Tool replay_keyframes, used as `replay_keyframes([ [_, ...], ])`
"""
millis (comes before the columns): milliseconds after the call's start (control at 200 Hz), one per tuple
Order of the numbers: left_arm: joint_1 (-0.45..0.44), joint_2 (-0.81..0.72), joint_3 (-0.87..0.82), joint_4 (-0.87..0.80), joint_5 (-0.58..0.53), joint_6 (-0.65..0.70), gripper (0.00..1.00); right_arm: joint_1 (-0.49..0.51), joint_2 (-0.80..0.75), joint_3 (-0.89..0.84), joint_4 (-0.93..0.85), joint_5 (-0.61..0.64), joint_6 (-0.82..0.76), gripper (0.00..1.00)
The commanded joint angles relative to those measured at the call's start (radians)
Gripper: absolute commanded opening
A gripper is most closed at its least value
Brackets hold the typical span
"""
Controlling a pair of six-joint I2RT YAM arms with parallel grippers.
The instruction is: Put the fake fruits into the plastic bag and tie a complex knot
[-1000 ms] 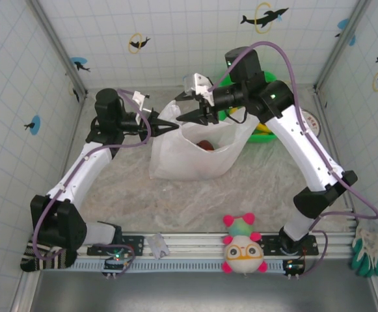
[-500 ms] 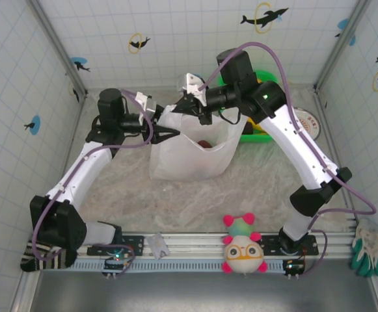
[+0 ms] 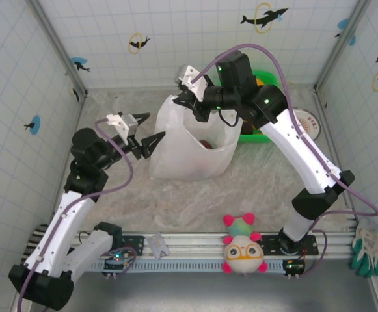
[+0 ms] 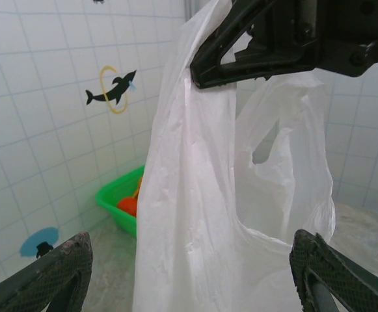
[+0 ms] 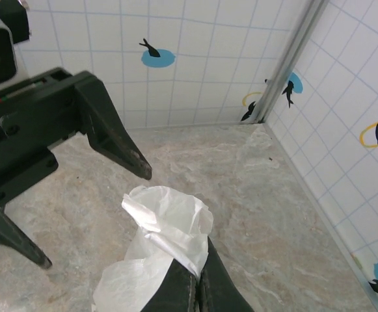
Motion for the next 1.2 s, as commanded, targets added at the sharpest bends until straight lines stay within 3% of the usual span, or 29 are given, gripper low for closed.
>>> replay_keyframes([
  [0, -0.071, 0.037, -0.010, 0.041, -0.202, -0.045, 0.80, 0.014, -0.030, 0.044, 0.026, 0.039, 0.029, 0.03],
  [190, -0.203, 0.129, 0.024, 0.089, -0.317, -0.035, 0.74, 0.024, -0.027, 0.043, 0.027, 0.070, 0.035, 0.03],
  [395, -0.273, 0.173, 0.015, 0.127, -0.403, -0.029, 0.30, 0.028, -0.017, 0.050, 0.037, 0.113, 0.068, 0.03],
  [485, -0.278, 0.180, 0.003, 0.141, -0.404, -0.026, 0.16, 0.028, -0.011, 0.061, 0.028, 0.145, 0.082, 0.04],
  [575, -0.279, 0.179, -0.003, 0.142, -0.402, -0.015, 0.00, 0.011, -0.010, 0.076, 0.000, 0.128, 0.077, 0.18],
  [671, -0.276, 0.169, -0.021, 0.157, -0.373, 0.000, 0.00, -0.035, -0.029, 0.084, -0.041, 0.003, 0.048, 0.34],
  [786, -0.219, 0.169, -0.026, 0.159, -0.182, 0.009, 0.00, -0.122, -0.076, 0.041, -0.076, -0.238, -0.033, 0.63],
  [911, -0.096, 0.203, -0.021, 0.193, 0.213, 0.009, 0.00, -0.205, -0.112, -0.020, -0.067, -0.428, -0.103, 0.87],
  [1016, -0.065, 0.258, 0.031, 0.110, 0.392, 0.097, 0.00, -0.219, -0.124, -0.045, -0.094, -0.482, -0.193, 0.93],
  [1196, -0.064, 0.326, 0.131, -0.084, 0.514, 0.244, 0.00, -0.205, -0.122, -0.089, -0.037, -0.554, -0.196, 0.92],
])
